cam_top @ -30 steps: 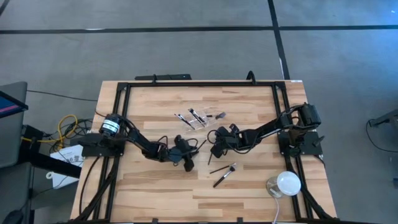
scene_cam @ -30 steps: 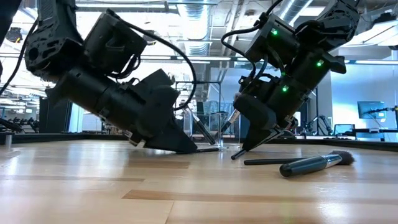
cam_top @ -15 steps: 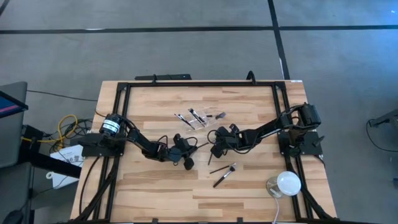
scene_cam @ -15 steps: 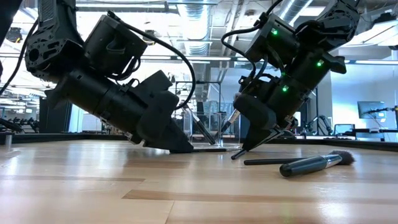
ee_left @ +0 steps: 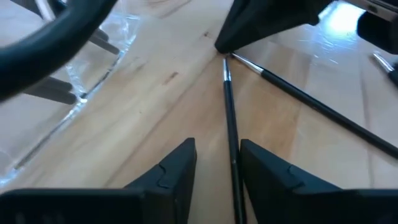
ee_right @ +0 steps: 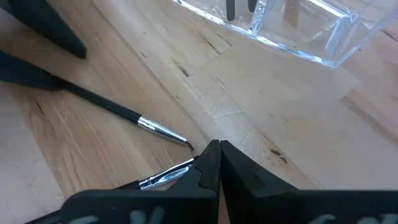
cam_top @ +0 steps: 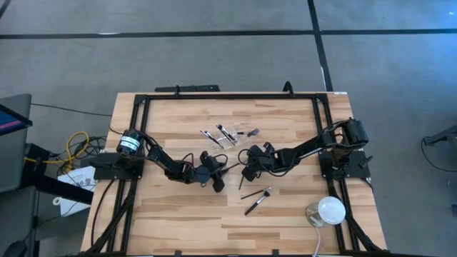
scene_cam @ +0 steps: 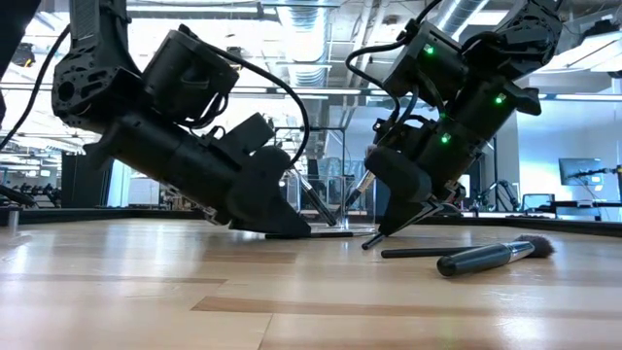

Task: Put items in baskets/containers
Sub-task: Put the liner brush into the transparent organizer

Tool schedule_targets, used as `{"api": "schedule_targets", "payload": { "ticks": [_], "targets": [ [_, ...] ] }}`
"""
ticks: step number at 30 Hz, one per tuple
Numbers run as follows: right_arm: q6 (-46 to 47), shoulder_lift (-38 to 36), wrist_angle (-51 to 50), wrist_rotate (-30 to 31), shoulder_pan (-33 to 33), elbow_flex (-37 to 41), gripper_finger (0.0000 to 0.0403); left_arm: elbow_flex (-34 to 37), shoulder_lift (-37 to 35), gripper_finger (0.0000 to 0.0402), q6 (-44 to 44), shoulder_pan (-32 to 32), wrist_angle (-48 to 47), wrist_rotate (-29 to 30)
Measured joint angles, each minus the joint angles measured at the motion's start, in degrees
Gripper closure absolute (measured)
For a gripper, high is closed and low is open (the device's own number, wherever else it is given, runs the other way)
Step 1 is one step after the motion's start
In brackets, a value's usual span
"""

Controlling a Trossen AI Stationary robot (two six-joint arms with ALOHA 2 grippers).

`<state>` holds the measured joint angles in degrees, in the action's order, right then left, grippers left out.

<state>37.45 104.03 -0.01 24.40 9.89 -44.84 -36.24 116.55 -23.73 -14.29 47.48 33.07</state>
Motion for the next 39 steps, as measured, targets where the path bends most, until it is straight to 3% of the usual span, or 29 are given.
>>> {"api": "schedule_targets", "payload": {
  "ticks": [7,15,20,23,27,29,33,39],
  "targets": [
    [-0.20,0.00,0.50,-0.46,0.00,0.00,0.0403,-0.25,0.77,0.0287,-0.06,-0.03,0.51,0.81],
    [-0.42,0.02,0.67,-0.68,0.04,-0.04,0.0403,-1.75,7.55,0.0293,-0.22,-1.25,5.77,5.47],
    [-2.45,-1.22,0.15,-1.99,0.06,-0.02,0.0403,-0.64,6.22,0.0298,-0.14,-1.86,5.59,3.03],
    [-3.37,-4.07,0.02,-3.23,0.37,0.11,0.0403,-0.04,5.95,0.0323,-0.49,-1.32,5.86,1.05],
    [-3.42,-8.40,0.33,-1.84,1.04,0.00,0.0403,0.86,6.01,0.0385,-0.58,-0.99,6.79,0.23],
    [-4.28,-9.90,0.51,-1.29,1.45,0.00,0.0401,1.04,5.91,0.0388,-0.50,-1.07,6.93,0.03],
    [-11.21,-10.35,1.74,0.01,2.02,-0.02,0.0379,1.26,5.76,0.0390,0.22,-1.26,8.09,-0.55],
    [-17.36,-5.00,9.81,-1.22,1.23,-0.06,0.0303,1.66,1.58,0.0390,2.06,-1.30,5.10,-3.90]
  ]
}}
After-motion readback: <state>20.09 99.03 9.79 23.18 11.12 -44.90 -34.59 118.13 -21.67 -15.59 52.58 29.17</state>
